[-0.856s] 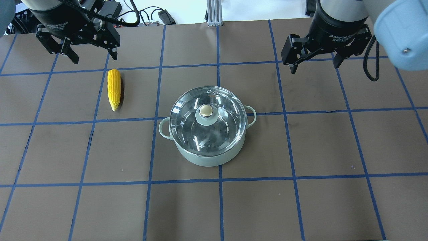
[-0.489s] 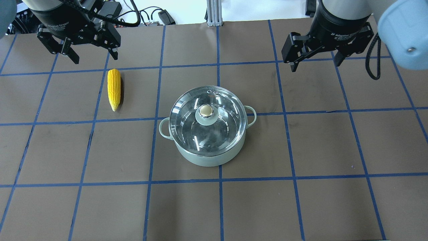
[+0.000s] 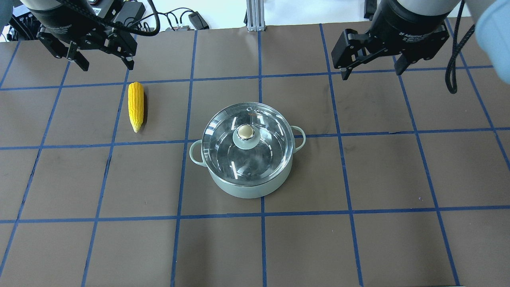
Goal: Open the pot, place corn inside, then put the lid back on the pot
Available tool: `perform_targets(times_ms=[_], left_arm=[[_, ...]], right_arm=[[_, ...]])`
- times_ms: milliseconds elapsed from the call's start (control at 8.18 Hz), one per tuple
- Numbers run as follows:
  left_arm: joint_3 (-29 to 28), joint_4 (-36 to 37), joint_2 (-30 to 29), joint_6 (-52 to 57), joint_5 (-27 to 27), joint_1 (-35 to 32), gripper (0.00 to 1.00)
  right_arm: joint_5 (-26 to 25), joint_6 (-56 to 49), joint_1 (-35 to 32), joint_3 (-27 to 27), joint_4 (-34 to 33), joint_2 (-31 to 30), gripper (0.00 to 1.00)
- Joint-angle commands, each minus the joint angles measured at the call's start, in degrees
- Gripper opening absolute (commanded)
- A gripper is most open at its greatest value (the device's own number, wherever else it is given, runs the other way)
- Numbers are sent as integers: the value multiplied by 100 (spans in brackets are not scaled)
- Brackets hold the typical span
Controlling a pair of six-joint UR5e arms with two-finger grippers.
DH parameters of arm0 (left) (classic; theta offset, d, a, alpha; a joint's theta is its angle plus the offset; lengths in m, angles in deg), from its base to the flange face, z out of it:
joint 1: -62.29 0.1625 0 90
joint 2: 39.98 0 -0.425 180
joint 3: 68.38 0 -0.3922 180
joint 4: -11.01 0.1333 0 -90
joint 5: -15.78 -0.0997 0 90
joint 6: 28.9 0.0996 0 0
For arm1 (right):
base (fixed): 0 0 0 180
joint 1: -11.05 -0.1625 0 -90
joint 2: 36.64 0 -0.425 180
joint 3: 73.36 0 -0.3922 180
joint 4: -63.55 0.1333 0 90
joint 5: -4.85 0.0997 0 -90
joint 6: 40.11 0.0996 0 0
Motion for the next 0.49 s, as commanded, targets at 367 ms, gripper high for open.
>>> perform_targets(times_ms=[367], left_arm=[[145, 1300, -1139, -35, 18, 891, 100]], right_arm=[[-598, 97, 13, 41, 264, -765, 100]])
